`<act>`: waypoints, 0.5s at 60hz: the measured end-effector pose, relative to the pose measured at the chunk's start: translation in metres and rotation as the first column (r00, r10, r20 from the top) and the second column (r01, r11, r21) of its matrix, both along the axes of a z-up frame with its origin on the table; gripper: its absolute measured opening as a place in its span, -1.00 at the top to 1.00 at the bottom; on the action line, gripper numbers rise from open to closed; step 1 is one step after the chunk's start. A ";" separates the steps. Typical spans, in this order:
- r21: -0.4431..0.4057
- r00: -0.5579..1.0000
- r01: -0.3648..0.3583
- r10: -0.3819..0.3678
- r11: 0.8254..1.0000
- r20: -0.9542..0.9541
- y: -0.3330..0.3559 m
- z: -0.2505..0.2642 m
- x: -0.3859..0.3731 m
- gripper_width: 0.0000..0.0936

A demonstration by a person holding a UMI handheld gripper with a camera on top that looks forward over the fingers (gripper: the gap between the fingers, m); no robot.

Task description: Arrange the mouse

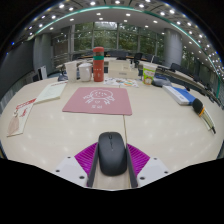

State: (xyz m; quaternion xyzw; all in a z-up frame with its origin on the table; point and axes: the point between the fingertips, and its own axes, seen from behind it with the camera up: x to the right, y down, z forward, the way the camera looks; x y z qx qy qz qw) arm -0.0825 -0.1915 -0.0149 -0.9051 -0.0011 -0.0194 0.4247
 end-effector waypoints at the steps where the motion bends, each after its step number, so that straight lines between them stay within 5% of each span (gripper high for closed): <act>1: 0.003 1.000 0.000 0.000 1.000 0.005 0.001 0.000 0.000 -0.04; 17: -0.012 1.000 0.023 -0.023 1.000 -0.009 0.005 0.011 0.001 0.25; 30: 0.148 0.998 0.061 -0.058 0.987 -0.025 0.057 0.121 0.008 0.28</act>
